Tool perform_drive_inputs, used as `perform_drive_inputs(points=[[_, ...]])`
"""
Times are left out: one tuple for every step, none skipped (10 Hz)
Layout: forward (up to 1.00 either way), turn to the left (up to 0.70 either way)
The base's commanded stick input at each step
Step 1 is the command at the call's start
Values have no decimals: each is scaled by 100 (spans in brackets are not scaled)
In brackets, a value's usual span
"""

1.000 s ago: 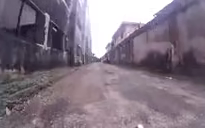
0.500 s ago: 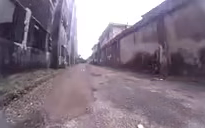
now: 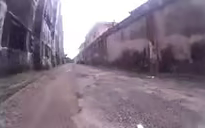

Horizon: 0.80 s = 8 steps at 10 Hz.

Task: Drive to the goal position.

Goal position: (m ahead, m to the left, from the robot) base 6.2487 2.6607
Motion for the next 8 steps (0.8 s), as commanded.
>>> perform_drive_inputs(points=[[70, -10], [70, 0], [70, 0], [70, 0], [70, 0], [70, 0], [70, 0], [70, 0]])
